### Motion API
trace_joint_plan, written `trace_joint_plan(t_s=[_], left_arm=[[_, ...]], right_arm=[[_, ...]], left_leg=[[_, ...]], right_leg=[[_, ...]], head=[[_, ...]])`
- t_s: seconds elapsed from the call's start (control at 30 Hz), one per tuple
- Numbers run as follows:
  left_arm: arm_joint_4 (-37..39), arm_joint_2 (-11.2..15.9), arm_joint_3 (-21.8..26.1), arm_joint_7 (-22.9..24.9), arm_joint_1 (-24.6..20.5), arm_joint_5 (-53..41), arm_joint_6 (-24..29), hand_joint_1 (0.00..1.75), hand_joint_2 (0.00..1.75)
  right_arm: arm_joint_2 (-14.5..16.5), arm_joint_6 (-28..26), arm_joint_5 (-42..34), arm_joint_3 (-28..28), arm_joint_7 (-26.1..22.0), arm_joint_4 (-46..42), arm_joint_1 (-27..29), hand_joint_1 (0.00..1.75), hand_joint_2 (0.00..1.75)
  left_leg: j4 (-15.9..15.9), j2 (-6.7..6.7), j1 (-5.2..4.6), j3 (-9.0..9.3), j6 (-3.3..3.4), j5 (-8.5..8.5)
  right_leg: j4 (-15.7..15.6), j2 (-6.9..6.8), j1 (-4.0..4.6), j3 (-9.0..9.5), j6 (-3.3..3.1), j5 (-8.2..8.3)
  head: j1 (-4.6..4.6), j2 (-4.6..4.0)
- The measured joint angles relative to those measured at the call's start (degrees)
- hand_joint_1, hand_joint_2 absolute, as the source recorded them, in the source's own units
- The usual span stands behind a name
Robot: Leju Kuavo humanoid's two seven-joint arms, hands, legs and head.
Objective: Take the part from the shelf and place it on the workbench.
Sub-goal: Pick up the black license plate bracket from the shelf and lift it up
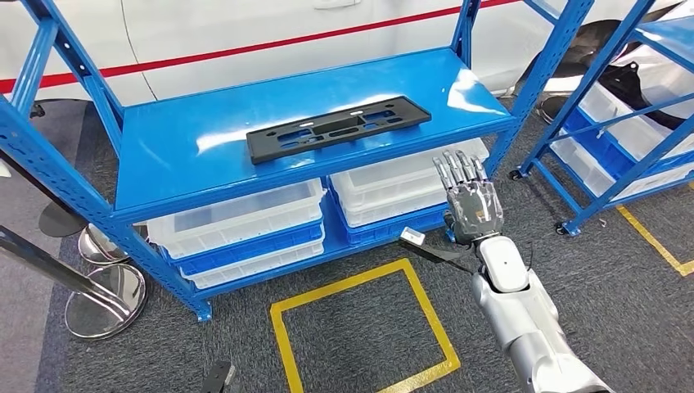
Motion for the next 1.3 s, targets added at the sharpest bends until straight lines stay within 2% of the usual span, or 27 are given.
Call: trace_joint_plan(t_s=[0.07,0.13,0.17,0.2,0.23,0.3,0.33,0.37,0.47,0.53,0.57,0.63,0.67,0.7,0.73,0.8,0.83,0.87,0.93,1.03,1.1,1.17,1.2,1.23,1.3], left_arm=[[0.0,-0.07,0.08,-0.47,-0.14,0.17,0.01,0.0,0.0],[0.0,-0.07,0.23,-1.13,-0.19,0.31,0.12,0.0,0.0],[0.0,-0.06,0.29,-1.48,-0.17,0.33,0.2,0.0,0.0],[0.0,-0.06,0.33,-1.81,-0.14,0.34,0.3,0.0,0.0],[0.0,-0.08,0.34,-2.09,-0.14,0.34,0.35,0.0,0.0],[0.0,-0.12,0.34,-2.47,-0.17,0.34,0.37,0.0,0.0],[0.0,-0.14,0.34,-2.58,-0.19,0.34,0.37,0.0,0.0],[0.0,-0.14,0.34,-2.67,-0.22,0.34,0.37,0.0,0.0],[0.0,-0.17,0.36,-2.78,-0.21,0.34,0.44,0.0,0.0],[0.0,-0.21,0.36,-2.8,-0.2,0.34,0.49,0.0,0.0],[0.0,-0.22,0.36,-2.81,-0.18,0.33,0.5,0.0,0.0],[0.0,-0.25,0.36,-2.82,-0.04,0.31,0.5,0.0,0.0],[0.0,-0.25,0.36,-2.82,0.07,0.29,0.5,0.0,0.0],[0.0,-0.26,0.37,-2.82,0.16,0.27,0.51,0.0,0.0],[0.0,-0.26,0.37,-2.82,0.22,0.26,0.51,0.0,0.0],[0.0,-0.26,0.38,-2.82,0.26,0.26,0.52,0.0,0.0],[0.0,-0.26,0.38,-2.82,0.23,0.27,0.55,0.0,0.0],[0.0,-0.27,0.38,-2.81,0.19,0.27,0.59,0.0,0.0],[0.0,-0.32,0.39,-2.79,0.16,0.27,0.67,0.0,0.0],[0.0,-0.5,0.4,-2.77,0.12,0.29,0.8,0.0,0.0],[0.0,-0.63,0.4,-2.78,-0.13,0.32,0.99,0.0,0.0],[0.0,-0.67,0.41,-2.78,-0.28,0.34,1.22,0.0,0.0],[0.0,-0.68,0.42,-2.78,-0.26,0.34,1.31,0.0,0.0],[0.0,-0.7,0.42,-2.78,-0.23,0.34,1.37,0.0,0.0],[0.0,-0.83,0.43,-2.78,-0.23,0.34,1.48,0.0,0.0]], right_arm=[[-0.03,0.0,0.02,1.02,0.2,0.02,-0.43,0.0,1.75],[-0.01,0.0,0.02,2.11,0.4,0.4,-0.74,0.0,1.75],[0.01,0.0,-0.02,2.62,0.48,0.67,-0.78,0.0,1.75],[0.05,0.0,-0.05,3.09,0.51,0.94,-0.82,0.0,1.75],[0.12,0.0,-0.1,3.49,0.51,1.18,-0.94,0.0,1.75],[0.26,0.0,-0.18,4.12,0.55,1.55,-1.42,0.0,1.75],[0.34,0.0,-0.21,4.37,0.56,1.71,-1.69,0.0,1.75],[0.41,0.0,-0.26,4.56,0.57,1.85,-1.86,0.0,1.75],[0.5,0.0,-0.69,4.79,0.57,2.26,-1.96,0.0,1.75],[0.5,0.0,-1.1,4.88,0.55,2.37,-2.03,0.0,1.75],[0.51,0.0,-1.24,4.93,0.53,2.39,-2.05,0.0,1.75],[0.51,0.0,-1.39,5.05,0.49,2.44,-2.02,0.0,1.75],[0.51,0.0,-1.45,5.11,0.46,2.48,-1.94,0.0,1.75],[0.51,0.0,-1.51,5.17,0.43,2.54,-1.86,0.0,1.75],[0.51,0.0,-1.56,5.21,0.39,2.6,-1.81,0.0,1.75],[0.51,0.0,-1.67,5.23,0.38,2.68,-1.78,0.0,1.75],[0.5,0.0,-1.72,5.23,0.38,2.71,-1.81,0.0,1.75],[0.5,-0.01,-1.79,5.23,0.38,2.74,-1.82,0.0,1.75],[0.49,-0.02,-2.16,5.23,0.33,2.8,-1.74,0.0,1.75],[0.42,-0.05,-3.15,5.23,-0.07,2.48,-1.53,0.0,1.75],[0.24,-0.07,-3.73,5.23,-0.57,2.22,-1.35,0.0,1.75],[0.04,-0.07,-4.13,5.23,-1.1,2.19,-0.78,0.0,1.75],[-0.03,-0.07,-4.24,5.23,-1.3,2.19,-0.4,0.0,1.75],[-0.05,-0.07,-4.29,5.23,-1.43,2.19,-0.11,0.0,1.75],[-0.05,-0.06,-4.5,5.23,-1.76,2.15,0.16,0.0,1.75]], left_leg=[[-0.39,0.06,0.21,0.1,0.51,0.3],[-0.4,0.06,0.21,0.01,0.69,0.35],[-0.38,0.06,0.21,0.0,0.67,0.34],[-0.36,0.05,0.21,0.0,0.64,0.32],[-0.32,0.04,0.22,0.03,0.57,0.27],[-0.2,0.04,0.17,0.07,0.24,0.12],[-0.11,0.05,0.08,0.03,-0.02,0.05],[-0.06,0.07,0.0,-0.02,-0.3,0.01],[-0.13,0.12,-0.02,-0.04,-1.24,-0.14],[1.91,0.09,0.09,-0.9,-1.75,-1.52],[4.74,0.06,0.18,-2.22,-1.93,-3.05],[12.56,0.03,0.26,-6.1,-2.16,-6.48],[15.65,0.03,0.28,-7.79,-2.23,-7.32],[16.68,0.03,0.28,-8.52,-2.24,-6.96],[15.36,0.03,0.28,-8.09,-2.15,-5.47],[7.95,0.0,0.25,-4.78,-1.65,-1.2],[4.26,-0.03,0.15,-3.0,-1.36,0.14],[1.88,-0.05,0.05,-1.89,-1.13,0.73],[0.4,-0.1,-0.19,-1.22,-0.81,0.46],[-0.51,-0.13,0.16,-0.4,-0.07,0.45],[-0.89,-0.11,0.3,0.26,0.42,0.26],[-0.83,-0.1,0.3,0.68,0.64,-0.19],[-0.77,-0.11,0.31,0.95,0.6,-0.46],[-0.67,-0.12,0.32,1.3,0.53,-0.78],[-0.41,-0.12,0.35,2.11,0.23,-1.57]], right_leg=[[4.51,-0.17,-0.22,-2.04,0.52,-2.74],[11.7,-0.28,-0.4,-5.55,0.94,-5.98],[13.97,-0.32,-0.51,-6.71,1.08,-6.46],[14.35,-0.37,-0.59,-7.0,1.15,-5.92],[12.33,-0.43,-0.67,-6.09,1.13,-4.31],[4.68,-0.64,-0.7,-2.36,0.85,-0.63],[1.48,-0.71,-0.56,-0.85,0.6,0.45],[-0.34,-0.75,-0.39,-0.04,0.32,0.8],[-1.1,-0.68,-0.16,0.17,-0.65,0.69],[-1.55,-0.7,-0.38,0.54,-1.5,0.78],[-1.73,-0.72,-0.45,0.72,-1.89,0.78],[-1.71,-0.68,-0.29,0.8,-2.36,0.59],[-1.64,-0.61,-0.21,0.83,-2.44,0.48],[-1.54,-0.49,-0.15,0.9,-2.44,0.35],[-1.42,-0.36,-0.11,1.05,-2.38,0.17],[-1.19,-0.19,-0.05,1.5,-2.12,-0.35],[-1.04,-0.17,0.07,1.62,-1.91,-0.63],[-0.96,-0.15,0.12,1.62,-1.67,-0.79],[-0.95,-0.14,0.16,1.51,-1.05,-0.96],[0.28,-0.26,0.0,1.16,-0.05,-1.87],[5.78,-0.33,-0.19,-1.66,0.53,-4.17],[12.75,-0.34,-0.44,-6.07,0.97,-6.25],[14.31,-0.36,-0.58,-7.49,1.14,-5.96],[13.74,-0.4,-0.72,-7.82,1.24,-4.54],[7.04,-0.59,-0.95,-5.49,1.24,0.3]], head=[[0.02,0.0],[0.02,0.0],[0.03,0.0],[0.02,0.0],[0.02,0.0],[0.02,0.0],[0.01,0.0],[0.0,0.0],[-0.01,0.0],[-0.01,0.0],[-0.02,0.0],[-0.02,0.0],[-0.02,0.0],[-0.02,0.0],[-0.03,0.0],[-0.02,0.0],[-0.02,0.0],[-0.02,0.0],[-0.02,0.0],[-0.01,0.0],[0.02,0.0],[0.01,0.0],[0.0,0.0],[0.01,0.0],[0.02,0.0]])
